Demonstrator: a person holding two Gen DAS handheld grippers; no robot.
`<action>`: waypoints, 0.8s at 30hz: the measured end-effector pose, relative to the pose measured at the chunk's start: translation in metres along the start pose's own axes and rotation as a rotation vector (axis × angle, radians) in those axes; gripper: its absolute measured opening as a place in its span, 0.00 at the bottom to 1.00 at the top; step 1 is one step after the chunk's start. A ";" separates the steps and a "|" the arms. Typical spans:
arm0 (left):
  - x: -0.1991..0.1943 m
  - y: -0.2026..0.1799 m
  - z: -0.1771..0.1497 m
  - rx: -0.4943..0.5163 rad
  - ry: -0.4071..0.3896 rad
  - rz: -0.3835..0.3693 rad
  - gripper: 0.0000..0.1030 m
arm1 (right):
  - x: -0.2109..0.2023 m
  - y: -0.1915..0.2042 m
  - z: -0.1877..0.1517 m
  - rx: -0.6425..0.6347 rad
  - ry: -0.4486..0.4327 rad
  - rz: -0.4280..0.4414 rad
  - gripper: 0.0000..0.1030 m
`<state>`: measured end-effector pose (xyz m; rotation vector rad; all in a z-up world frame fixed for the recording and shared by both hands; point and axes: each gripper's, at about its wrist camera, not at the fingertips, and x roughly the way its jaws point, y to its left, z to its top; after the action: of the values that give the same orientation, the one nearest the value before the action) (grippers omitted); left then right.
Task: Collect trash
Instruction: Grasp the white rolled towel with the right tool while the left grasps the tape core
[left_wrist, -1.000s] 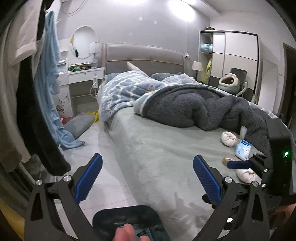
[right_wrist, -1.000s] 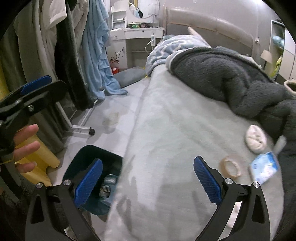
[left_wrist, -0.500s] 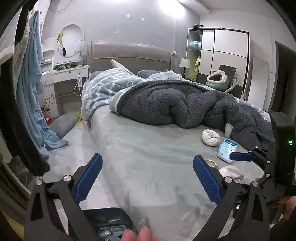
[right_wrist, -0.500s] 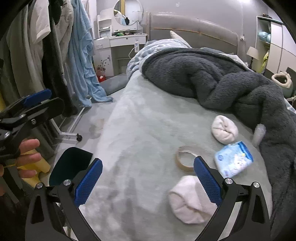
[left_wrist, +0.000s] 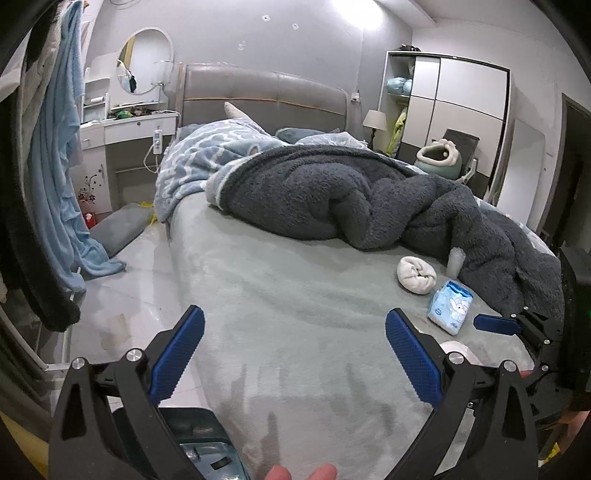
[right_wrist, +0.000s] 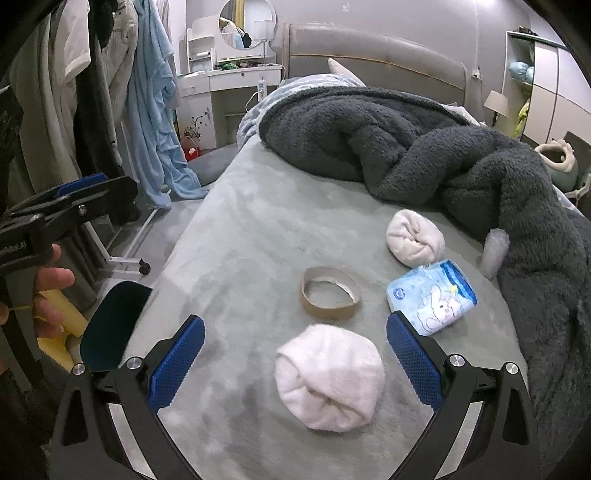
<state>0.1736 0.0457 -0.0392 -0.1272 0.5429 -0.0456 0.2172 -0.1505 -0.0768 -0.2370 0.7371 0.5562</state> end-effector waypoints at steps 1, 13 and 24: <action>0.002 -0.002 0.000 0.005 0.003 -0.004 0.97 | 0.001 -0.002 -0.002 0.001 0.004 -0.001 0.97; 0.020 -0.032 -0.002 0.063 0.023 -0.037 0.97 | 0.017 -0.024 -0.022 0.021 0.044 0.011 0.97; 0.033 -0.054 -0.004 0.099 0.033 -0.068 0.97 | 0.038 -0.034 -0.043 0.034 0.153 0.062 0.96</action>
<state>0.1994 -0.0108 -0.0523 -0.0480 0.5686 -0.1407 0.2349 -0.1801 -0.1336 -0.2273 0.9044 0.5883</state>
